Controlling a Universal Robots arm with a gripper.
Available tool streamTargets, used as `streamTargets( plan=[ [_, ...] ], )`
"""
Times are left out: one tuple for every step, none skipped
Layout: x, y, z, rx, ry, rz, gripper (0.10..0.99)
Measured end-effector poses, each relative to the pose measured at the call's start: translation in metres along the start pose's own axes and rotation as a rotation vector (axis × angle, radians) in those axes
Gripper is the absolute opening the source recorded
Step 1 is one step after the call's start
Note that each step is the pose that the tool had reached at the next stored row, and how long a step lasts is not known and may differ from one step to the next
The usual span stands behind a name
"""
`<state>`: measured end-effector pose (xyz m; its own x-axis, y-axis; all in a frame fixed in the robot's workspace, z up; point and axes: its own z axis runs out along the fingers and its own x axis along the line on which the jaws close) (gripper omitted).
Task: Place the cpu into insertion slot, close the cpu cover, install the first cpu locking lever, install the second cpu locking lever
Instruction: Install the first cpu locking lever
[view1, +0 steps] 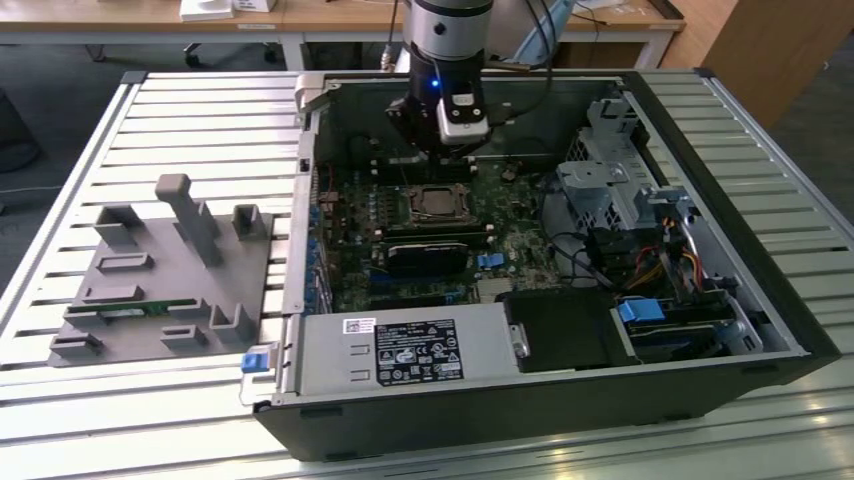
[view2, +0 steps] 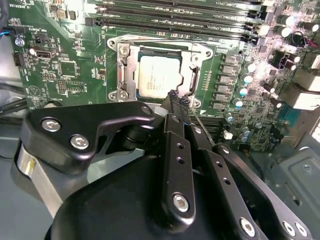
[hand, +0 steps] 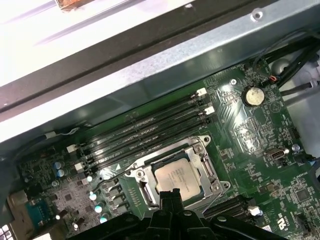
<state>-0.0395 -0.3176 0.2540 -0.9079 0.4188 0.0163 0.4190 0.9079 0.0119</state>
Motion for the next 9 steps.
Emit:
streamTargets(
  plan=[
    [0.0, 0.0, 0.0, 0.0, 0.0, -0.006, 0.106],
    [0.0, 0.0, 0.0, 0.0, 0.0002, -0.011, 0.106],
    [0.0, 0.0, 0.0, 0.001, 0.0004, -0.036, 0.106],
    [0.0, 0.0, 0.0, 0.001, 0.0005, -0.041, 0.106],
    [0.0, 0.0, 0.0, 0.001, 0.0005, -0.047, 0.106],
    [0.0, 0.0, 0.0, 0.001, 0.0007, -0.052, 0.106],
    [0.0, 0.0, 0.0, 0.001, 0.0007, -0.058, 0.106],
    [0.0, 0.0, 0.0, 0.001, 0.0007, -0.064, 0.106],
    [0.0, 0.0, 0.0, 0.001, 0.0008, -0.07, 0.106]
  ],
)
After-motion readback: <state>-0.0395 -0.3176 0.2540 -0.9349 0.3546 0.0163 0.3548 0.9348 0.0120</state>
